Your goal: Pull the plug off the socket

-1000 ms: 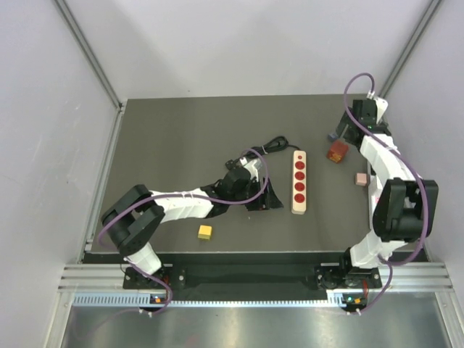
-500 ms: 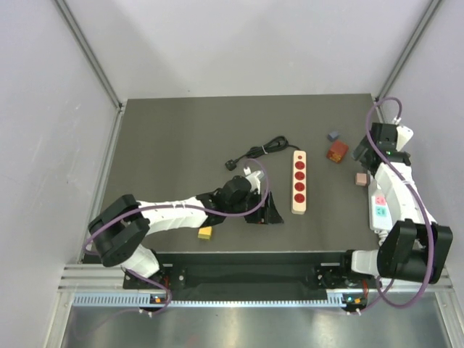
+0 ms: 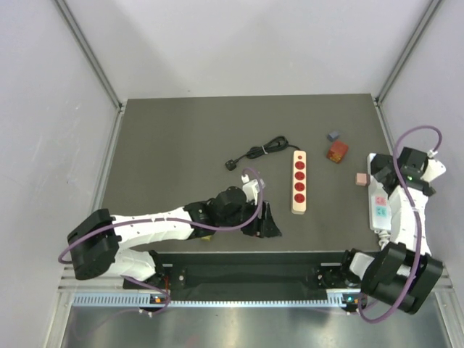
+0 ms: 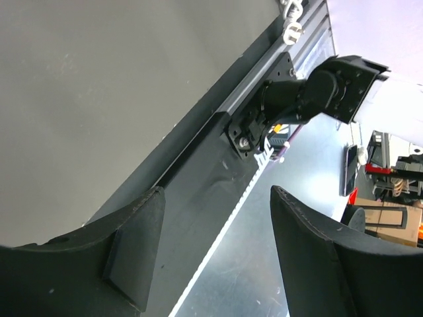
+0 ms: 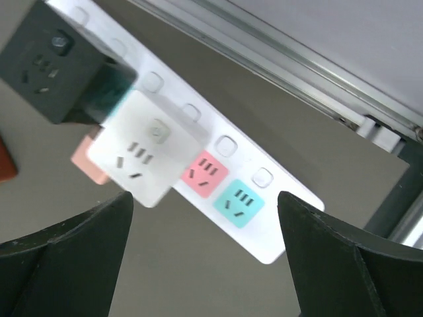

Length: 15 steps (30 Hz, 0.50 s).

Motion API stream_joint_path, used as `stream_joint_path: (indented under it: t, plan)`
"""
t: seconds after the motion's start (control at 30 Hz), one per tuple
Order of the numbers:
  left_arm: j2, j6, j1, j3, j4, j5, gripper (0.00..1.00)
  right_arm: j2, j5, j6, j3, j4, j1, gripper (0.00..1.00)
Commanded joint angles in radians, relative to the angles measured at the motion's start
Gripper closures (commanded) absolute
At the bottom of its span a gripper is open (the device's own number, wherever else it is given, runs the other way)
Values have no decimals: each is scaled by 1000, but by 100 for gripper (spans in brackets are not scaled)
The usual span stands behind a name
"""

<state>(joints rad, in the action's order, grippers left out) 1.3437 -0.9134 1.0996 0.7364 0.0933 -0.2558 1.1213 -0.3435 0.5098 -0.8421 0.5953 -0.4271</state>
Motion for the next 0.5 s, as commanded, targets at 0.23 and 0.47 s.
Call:
stream_joint_path:
  t: [0.23, 0.47]
  plan:
    - [46, 73, 5, 4, 63, -75, 29, -195, 91, 22, 115, -22, -205, 4]
    - [159, 149, 3, 130, 72, -183, 29, -66, 112, 1, 87, -67, -229, 5]
